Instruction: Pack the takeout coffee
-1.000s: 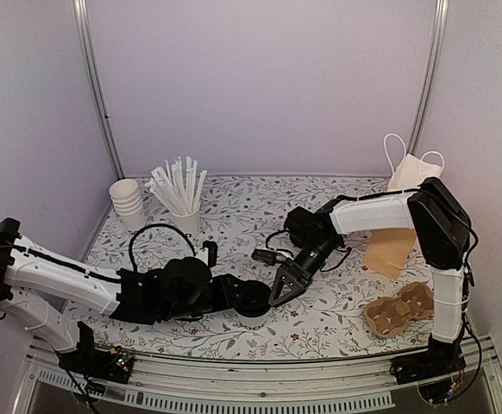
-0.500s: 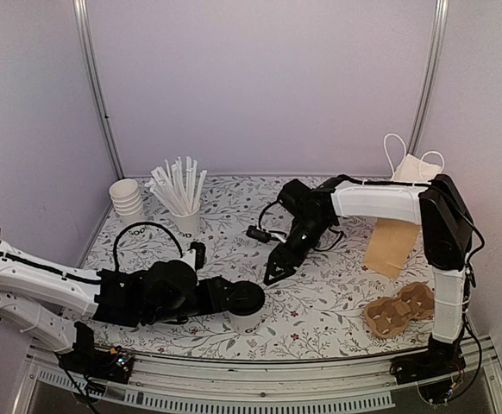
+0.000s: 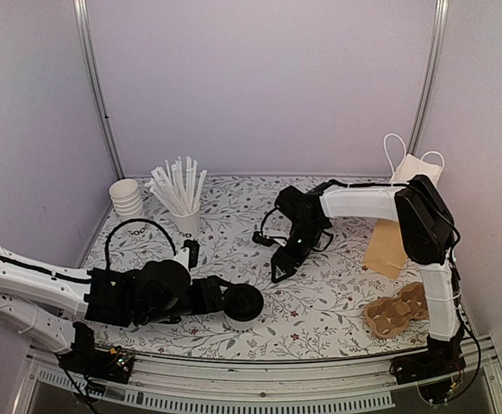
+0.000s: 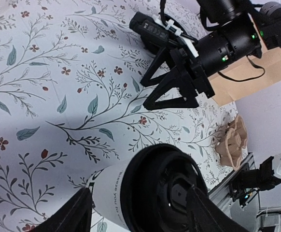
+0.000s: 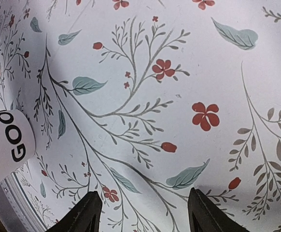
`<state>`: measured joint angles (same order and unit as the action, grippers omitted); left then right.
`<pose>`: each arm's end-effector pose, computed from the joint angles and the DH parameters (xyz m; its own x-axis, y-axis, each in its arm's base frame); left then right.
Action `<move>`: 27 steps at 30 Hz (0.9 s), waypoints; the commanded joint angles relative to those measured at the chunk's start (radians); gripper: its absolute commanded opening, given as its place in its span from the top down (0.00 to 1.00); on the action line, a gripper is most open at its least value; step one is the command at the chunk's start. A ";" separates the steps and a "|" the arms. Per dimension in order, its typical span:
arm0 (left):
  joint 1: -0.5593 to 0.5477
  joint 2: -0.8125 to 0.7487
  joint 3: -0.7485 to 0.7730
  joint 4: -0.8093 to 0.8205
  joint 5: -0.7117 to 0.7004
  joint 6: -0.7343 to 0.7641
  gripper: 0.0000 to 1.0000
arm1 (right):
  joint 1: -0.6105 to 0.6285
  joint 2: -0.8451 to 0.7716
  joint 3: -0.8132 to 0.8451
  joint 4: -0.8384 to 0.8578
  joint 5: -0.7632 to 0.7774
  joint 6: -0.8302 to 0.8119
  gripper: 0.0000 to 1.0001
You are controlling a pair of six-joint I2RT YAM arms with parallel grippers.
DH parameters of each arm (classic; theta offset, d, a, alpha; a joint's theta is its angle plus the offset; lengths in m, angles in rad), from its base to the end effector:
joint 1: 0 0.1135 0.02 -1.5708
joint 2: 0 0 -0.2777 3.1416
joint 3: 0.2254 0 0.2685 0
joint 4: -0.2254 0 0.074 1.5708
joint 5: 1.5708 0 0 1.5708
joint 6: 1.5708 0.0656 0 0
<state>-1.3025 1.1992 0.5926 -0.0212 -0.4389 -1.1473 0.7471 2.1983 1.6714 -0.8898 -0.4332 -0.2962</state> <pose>0.1001 -0.2591 0.1940 -0.7766 -0.2883 -0.5601 0.1793 0.7512 -0.6353 0.3187 0.3327 0.1266 -0.4996 -0.8238 -0.2679 -0.8467 0.3990 0.3519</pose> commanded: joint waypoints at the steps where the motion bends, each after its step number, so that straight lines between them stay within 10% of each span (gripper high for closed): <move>1: -0.008 0.058 0.013 -0.012 0.004 0.031 0.31 | 0.005 -0.051 -0.015 0.006 0.000 -0.014 0.36; 11: -0.003 0.178 0.045 -0.006 0.070 0.057 0.35 | 0.005 -0.089 -0.030 0.003 -0.050 -0.023 0.35; 27: 0.004 0.199 -0.024 0.005 0.131 -0.023 0.45 | 0.019 -0.266 -0.206 -0.070 -0.551 -0.095 0.24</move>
<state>-1.3003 1.3499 0.6216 0.0734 -0.3656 -1.1568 0.7479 1.9305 1.4914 -0.9199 -0.8719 -0.3443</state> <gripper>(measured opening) 0.554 0.744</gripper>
